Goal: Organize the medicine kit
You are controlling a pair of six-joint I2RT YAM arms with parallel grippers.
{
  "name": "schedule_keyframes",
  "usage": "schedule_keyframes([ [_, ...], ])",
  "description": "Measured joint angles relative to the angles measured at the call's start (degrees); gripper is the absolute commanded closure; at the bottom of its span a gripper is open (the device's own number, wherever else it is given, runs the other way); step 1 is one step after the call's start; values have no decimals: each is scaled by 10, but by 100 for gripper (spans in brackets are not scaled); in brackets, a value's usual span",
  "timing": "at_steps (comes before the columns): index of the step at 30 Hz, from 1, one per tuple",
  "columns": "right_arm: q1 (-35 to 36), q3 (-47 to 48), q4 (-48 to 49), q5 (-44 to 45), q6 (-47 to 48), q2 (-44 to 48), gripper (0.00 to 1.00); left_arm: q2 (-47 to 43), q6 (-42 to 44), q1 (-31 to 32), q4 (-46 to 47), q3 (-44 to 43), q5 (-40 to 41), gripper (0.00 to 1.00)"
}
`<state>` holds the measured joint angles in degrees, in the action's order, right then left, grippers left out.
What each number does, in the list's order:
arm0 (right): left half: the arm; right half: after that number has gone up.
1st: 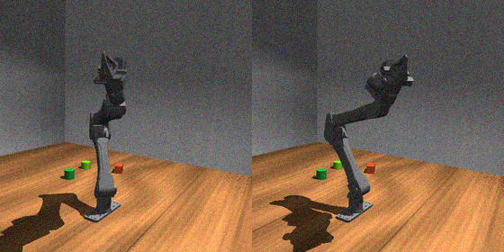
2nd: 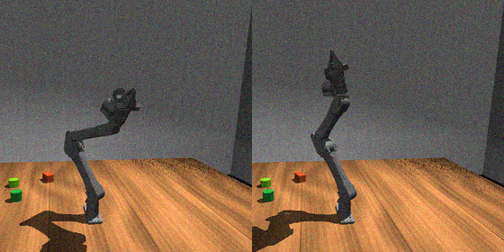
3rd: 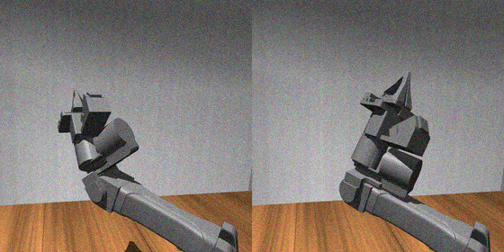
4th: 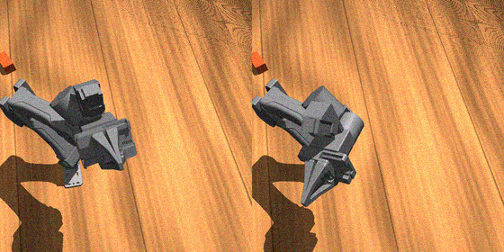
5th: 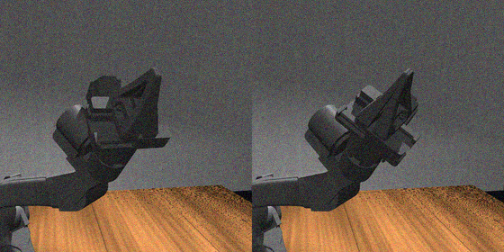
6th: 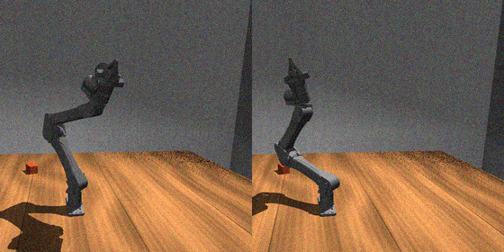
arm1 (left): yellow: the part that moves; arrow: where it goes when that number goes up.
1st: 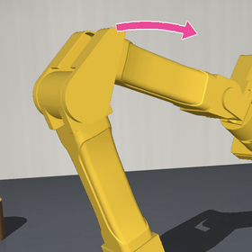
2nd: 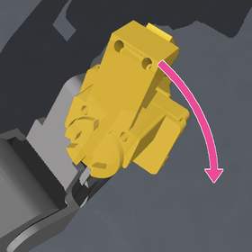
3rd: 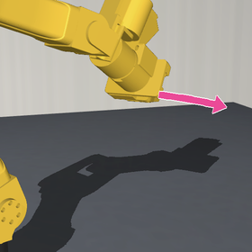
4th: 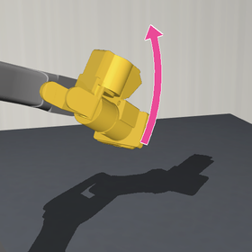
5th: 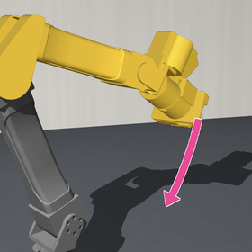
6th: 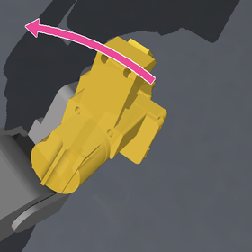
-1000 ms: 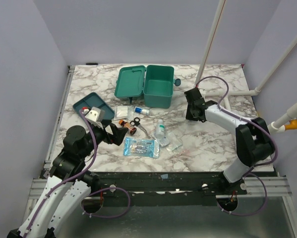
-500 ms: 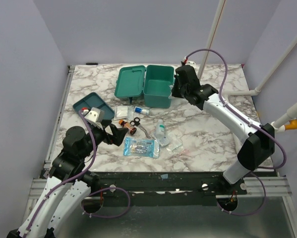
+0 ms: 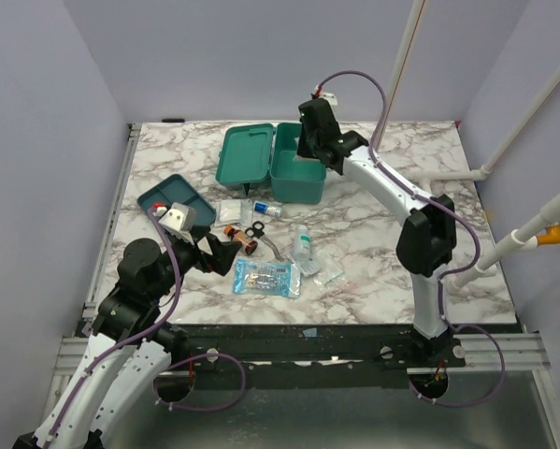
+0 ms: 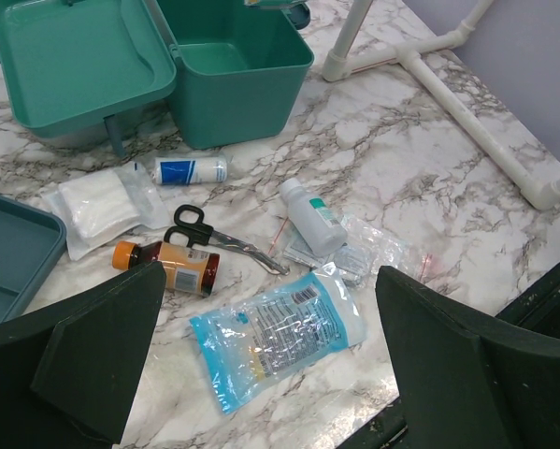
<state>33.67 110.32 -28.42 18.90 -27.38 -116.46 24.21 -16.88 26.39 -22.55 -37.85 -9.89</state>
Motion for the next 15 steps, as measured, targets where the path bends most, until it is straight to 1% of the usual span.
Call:
schedule_keyframes([
  [8,0,131,-17,-2,0,-133,99,0,-1,3,0,0,0,1],
  [12,0,167,-22,-7,-3,-190,99,0,-1,5,0,0,0,2],
  [15,0,177,-31,-18,-7,-223,99,2,-1,7,0,0,0,1],
])
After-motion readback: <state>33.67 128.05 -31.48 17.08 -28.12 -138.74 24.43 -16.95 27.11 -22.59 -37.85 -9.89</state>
